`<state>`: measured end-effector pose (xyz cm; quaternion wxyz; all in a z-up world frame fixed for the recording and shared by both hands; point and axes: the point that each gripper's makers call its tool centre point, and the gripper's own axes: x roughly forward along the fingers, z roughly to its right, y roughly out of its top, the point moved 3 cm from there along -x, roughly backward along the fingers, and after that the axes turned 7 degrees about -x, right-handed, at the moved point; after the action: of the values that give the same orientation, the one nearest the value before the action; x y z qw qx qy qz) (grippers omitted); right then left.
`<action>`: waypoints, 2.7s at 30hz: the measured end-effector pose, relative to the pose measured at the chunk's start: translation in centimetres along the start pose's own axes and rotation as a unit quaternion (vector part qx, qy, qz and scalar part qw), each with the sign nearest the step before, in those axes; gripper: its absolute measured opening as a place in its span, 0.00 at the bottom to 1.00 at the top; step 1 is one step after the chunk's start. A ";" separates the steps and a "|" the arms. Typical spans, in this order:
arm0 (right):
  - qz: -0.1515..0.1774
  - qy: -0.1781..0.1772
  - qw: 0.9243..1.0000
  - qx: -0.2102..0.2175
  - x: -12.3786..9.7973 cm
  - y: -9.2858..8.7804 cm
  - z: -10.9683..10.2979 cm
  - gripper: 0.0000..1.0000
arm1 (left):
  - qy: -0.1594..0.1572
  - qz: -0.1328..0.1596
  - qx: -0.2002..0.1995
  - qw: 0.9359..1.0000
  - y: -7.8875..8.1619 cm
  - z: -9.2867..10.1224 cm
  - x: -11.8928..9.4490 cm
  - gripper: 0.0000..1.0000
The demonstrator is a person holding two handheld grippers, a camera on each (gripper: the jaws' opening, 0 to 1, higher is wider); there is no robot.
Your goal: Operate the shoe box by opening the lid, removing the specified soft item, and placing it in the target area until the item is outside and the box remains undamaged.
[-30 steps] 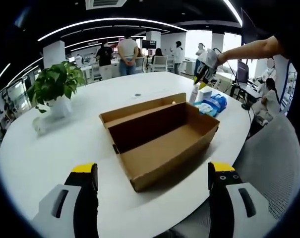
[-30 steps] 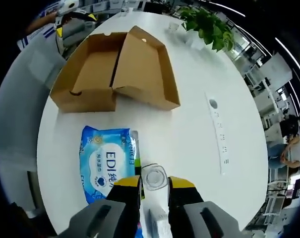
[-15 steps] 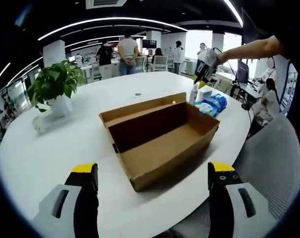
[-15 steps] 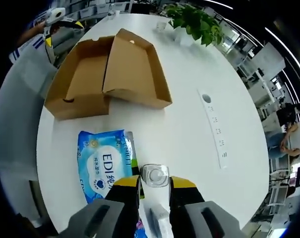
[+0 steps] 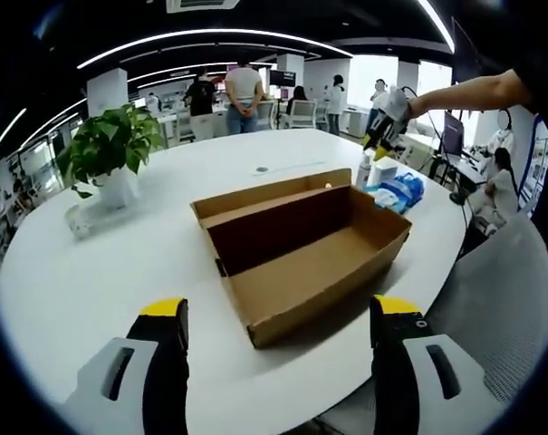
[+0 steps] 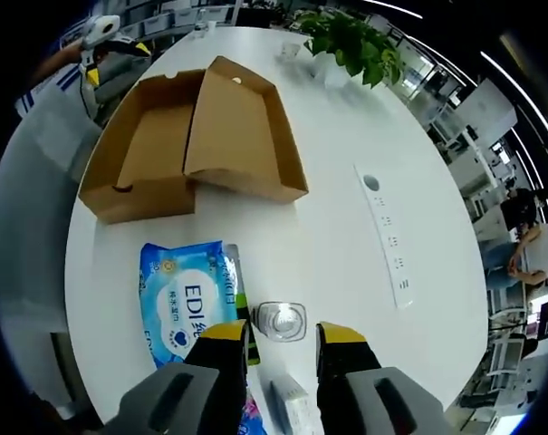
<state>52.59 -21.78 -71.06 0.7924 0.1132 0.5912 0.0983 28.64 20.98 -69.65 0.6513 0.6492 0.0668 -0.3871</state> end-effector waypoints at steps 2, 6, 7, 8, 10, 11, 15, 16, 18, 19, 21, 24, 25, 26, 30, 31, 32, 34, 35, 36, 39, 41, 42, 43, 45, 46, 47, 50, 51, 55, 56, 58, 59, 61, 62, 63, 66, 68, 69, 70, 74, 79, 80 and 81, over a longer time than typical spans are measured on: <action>0.000 0.000 1.000 0.000 -0.2 0.2 -0.1 0.26 | 0.004 -0.003 -0.005 1.000 -0.1 -0.1 0.1 0.82; 0.000 -0.003 1.000 0.001 -0.5 0.3 -0.1 0.27 | 0.016 -0.002 -0.018 1.000 -0.2 -0.4 0.1 0.78; 0.000 -0.003 1.000 0.001 -0.5 0.4 -0.1 0.28 | 0.019 -0.001 -0.022 1.000 -0.2 -0.5 0.1 0.76; 0.001 -0.004 1.000 0.003 -0.7 0.6 -0.1 0.29 | 0.023 -0.002 -0.026 0.999 -0.2 -0.6 0.1 0.75; 0.003 -0.004 1.000 0.004 -1.0 0.9 -0.1 0.30 | 0.029 -0.001 -0.029 0.999 -0.2 -0.8 0.1 0.72; 0.004 -0.006 1.000 0.004 -1.2 1.2 -0.1 0.31 | 0.031 -0.001 -0.030 0.999 -0.2 -0.8 0.1 0.71; 0.010 -0.013 1.000 0.009 -1.7 2.0 0.3 0.32 | 0.040 0.005 -0.046 0.998 0.0 -1.1 0.2 0.68; 0.014 -0.015 1.000 0.012 -1.8 2.3 0.3 0.32 | 0.041 0.006 -0.048 0.998 0.0 -1.1 0.2 0.66; 0.019 -0.017 1.000 0.016 -1.9 2.5 0.5 0.32 | 0.046 0.009 -0.056 0.997 0.0 -1.3 0.2 0.63; 0.021 -0.018 0.999 0.017 -1.9 2.7 0.6 0.32 | 0.049 0.008 -0.060 0.997 0.0 -1.4 0.2 0.62; 0.023 -0.019 0.999 0.021 -2.0 3.1 0.6 0.32 | 0.052 0.009 -0.063 0.997 -0.1 -1.5 0.2 0.60; 0.027 -0.020 0.999 0.028 -2.1 3.8 0.6 0.32 | 0.058 0.008 -0.070 0.996 -0.2 -1.7 0.3 0.56; 0.029 -0.021 0.999 0.032 -2.1 3.9 0.6 0.32 | 0.059 0.006 -0.073 0.996 -0.3 -1.8 0.3 0.54; 0.031 -0.022 0.999 0.036 -2.1 4.1 0.7 0.32 | 0.061 0.004 -0.075 0.995 -0.4 -1.8 0.3 0.52; 0.039 -0.025 0.998 0.052 -2.0 5.0 0.8 0.31 | 0.064 0.002 -0.083 0.994 -0.5 -2.0 0.4 0.47; 0.042 -0.024 0.997 0.055 -1.9 5.3 0.9 0.31 | 0.065 0.002 -0.086 0.994 -0.6 -2.0 0.5 0.46; 0.042 -0.025 0.997 0.056 -1.8 5.4 0.9 0.31 | 0.065 0.001 -0.087 0.994 -0.6 -2.0 0.5 0.45; 0.046 -0.025 0.997 0.063 -1.7 5.9 1.0 0.31 | 0.066 0.001 -0.091 0.994 -0.7 -2.1 0.6 0.44; 0.048 -0.026 0.996 0.067 -1.6 6.2 1.0 0.31 | 0.067 0.001 -0.093 0.993 -0.7 -2.1 0.6 0.44; 0.049 -0.026 0.996 0.069 -1.5 6.4 1.0 0.31 | 0.067 0.002 -0.095 0.993 -0.7 -2.1 0.7 0.44; 0.055 -0.026 0.995 0.084 -1.3 7.0 1.1 0.30 | 0.068 0.000 -0.099 0.993 -0.8 -2.2 0.9 0.40; 0.059 -0.025 0.993 0.096 -1.1 7.5 1.1 0.30 | 0.069 -0.002 -0.100 0.993 -0.9 -2.3 1.0 0.38; 0.062 -0.026 0.993 0.102 -0.9 7.8 1.2 0.30 | 0.070 -0.003 -0.103 0.992 -0.9 -2.3 1.1 0.37; 0.063 -0.028 0.992 0.105 -0.9 8.0 1.2 0.30 | 0.069 -0.003 -0.104 0.992 -0.9 -2.3 1.2 0.36; 0.068 -0.031 0.991 0.113 -0.7 8.5 1.4 0.30 | 0.069 -0.006 -0.106 0.992 -1.0 -2.4 1.3 0.34; 0.070 -0.032 0.990 0.119 -0.6 8.6 1.4 0.30 | 0.069 -0.007 -0.107 0.992 -1.0 -2.4 1.4 0.33; 0.074 -0.031 0.989 0.126 -0.5 8.9 1.5 0.30 | 0.070 -0.008 -0.107 0.992 -1.0 -2.4 1.5 0.33; 0.079 -0.032 0.987 0.136 -0.2 9.4 1.7 0.30 | 0.071 -0.008 -0.112 0.991 -0.9 -2.5 1.6 0.32; 0.080 -0.032 0.986 0.141 0.0 9.6 1.9 0.29 | 0.070 -0.009 -0.114 0.991 -0.9 -2.5 1.7 0.31; 0.082 -0.035 0.983 0.159 0.7 10.0 2.3 0.29 | 0.071 -0.014 -0.114 0.991 -1.1 -2.5 1.9 0.28; 0.083 -0.036 0.982 0.163 0.8 10.1 2.4 0.29 | 0.071 -0.015 -0.114 0.991 -1.1 -2.5 2.0 0.27; 0.084 -0.037 0.981 0.171 1.1 10.4 2.4 0.29 | 0.071 -0.014 -0.120 0.990 -1.1 -2.5 2.0 0.26; 0.084 -0.038 0.981 0.173 1.2 10.5 2.5 0.29 | 0.072 -0.013 -0.122 0.990 -1.1 -2.6 2.0 0.26; 0.087 -0.038 0.978 0.186 1.5 10.9 2.5 0.29 | 0.075 -0.014 -0.125 0.989 -1.1 -2.7 2.1 0.23; 0.089 -0.037 0.977 0.192 1.7 11.1 2.5 0.29 | 0.077 -0.016 -0.126 0.989 -1.1 -2.9 2.2 0.22; 0.089 -0.036 0.975 0.198 1.9 11.2 2.5 0.29 | 0.078 -0.017 -0.129 0.988 -1.2 -2.9 2.2 0.21; 0.089 -0.032 0.971 0.220 2.6 11.2 2.7 0.28 | 0.076 -0.015 -0.135 0.988 -1.1 -2.9 2.3 0.17; 0.086 -0.033 0.968 0.235 3.2 11.0 3.1 0.27 | 0.079 -0.015 -0.137 0.987 -1.1 -3.0 2.4 0.17; 0.086 -0.033 0.965 0.244 3.5 10.9 3.3 0.26 | 0.080 -0.017 -0.137 0.987 -1.2 -3.1 2.5 0.17; 0.086 -0.033 0.963 0.252 3.7 10.9 3.4 0.26 | 0.082 -0.019 -0.139 0.987 -1.3 -3.1 2.6 0.16; 0.083 -0.037 0.950 0.300 4.4 10.8 3.6 0.25 | 0.082 -0.022 -0.149 0.985 -1.5 -3.1 2.8 0.14; 0.082 -0.032 0.934 0.345 5.5 10.8 3.3 0.23 | 0.086 -0.033 -0.157 0.983 -2.1 -3.0 3.3 0.09; 0.082 -0.030 0.932 0.351 5.7 10.9 3.3 0.22 | 0.087 -0.034 -0.160 0.983 -2.3 -3.0 3.3 0.08; 0.082 -0.030 0.931 0.356 5.9 10.9 3.2 0.21 | 0.088 -0.035 -0.161 0.982 -2.4 -3.0 3.3 0.07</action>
<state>57.09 -9.83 -72.38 0.7066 0.4384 0.5524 -0.0574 30.78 22.62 -73.92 0.7250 0.5646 0.2082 -0.3351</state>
